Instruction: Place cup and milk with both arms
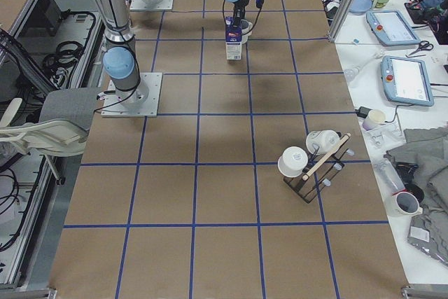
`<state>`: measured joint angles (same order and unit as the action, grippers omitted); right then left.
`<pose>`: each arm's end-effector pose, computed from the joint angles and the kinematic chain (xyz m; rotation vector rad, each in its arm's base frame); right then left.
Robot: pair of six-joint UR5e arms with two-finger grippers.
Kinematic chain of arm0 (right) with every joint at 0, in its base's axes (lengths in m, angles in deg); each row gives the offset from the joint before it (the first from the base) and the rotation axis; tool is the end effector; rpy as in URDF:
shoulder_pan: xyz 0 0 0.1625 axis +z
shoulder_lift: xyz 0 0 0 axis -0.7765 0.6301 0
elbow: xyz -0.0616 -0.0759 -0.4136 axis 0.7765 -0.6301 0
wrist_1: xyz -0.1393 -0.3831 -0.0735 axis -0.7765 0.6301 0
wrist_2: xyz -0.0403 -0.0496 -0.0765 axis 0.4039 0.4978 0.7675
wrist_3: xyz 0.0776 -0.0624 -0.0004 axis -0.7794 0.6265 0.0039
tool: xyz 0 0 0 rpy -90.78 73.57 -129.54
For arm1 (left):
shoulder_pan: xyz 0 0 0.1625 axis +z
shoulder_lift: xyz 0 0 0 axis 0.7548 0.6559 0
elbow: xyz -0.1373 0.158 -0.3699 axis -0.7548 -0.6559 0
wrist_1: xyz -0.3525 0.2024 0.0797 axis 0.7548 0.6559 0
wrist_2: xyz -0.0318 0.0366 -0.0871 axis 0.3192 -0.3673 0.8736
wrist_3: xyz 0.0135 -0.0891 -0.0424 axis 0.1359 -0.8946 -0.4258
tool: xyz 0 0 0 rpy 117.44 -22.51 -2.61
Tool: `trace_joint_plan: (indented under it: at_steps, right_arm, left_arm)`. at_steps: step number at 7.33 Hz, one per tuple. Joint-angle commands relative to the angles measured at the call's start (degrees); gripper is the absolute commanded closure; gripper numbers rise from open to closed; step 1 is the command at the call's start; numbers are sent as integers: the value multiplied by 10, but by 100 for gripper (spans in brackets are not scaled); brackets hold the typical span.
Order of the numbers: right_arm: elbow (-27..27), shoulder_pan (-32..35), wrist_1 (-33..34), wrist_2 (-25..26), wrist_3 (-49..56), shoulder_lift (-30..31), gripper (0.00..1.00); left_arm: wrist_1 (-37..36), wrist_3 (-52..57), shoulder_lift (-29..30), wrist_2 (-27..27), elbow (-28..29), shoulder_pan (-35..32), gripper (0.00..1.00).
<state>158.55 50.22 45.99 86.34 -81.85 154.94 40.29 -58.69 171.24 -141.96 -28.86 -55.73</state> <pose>0.2431 -0.5146 0.3690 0.1180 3.1059 0.2254 -0.2928 -0.5271 0.2557 0.0986 -2.9852 -0.0558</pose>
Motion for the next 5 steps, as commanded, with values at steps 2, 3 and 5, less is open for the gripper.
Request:
trace_joint_plan:
  at_steps: [2, 3, 5]
  right_arm:
    - [-15, 5, 0, -22, -25, -12, 37]
    - [-15, 7, 0, -24, -24, -16, 37]
    - [-15, 10, 0, -25, -21, -17, 38]
  left_arm:
    - [102, 202, -74, -27, 0, 150, 0]
    - [103, 241, -101, -53, 3, 189, 0]
    - [110, 259, -149, -55, 1, 204, 0]
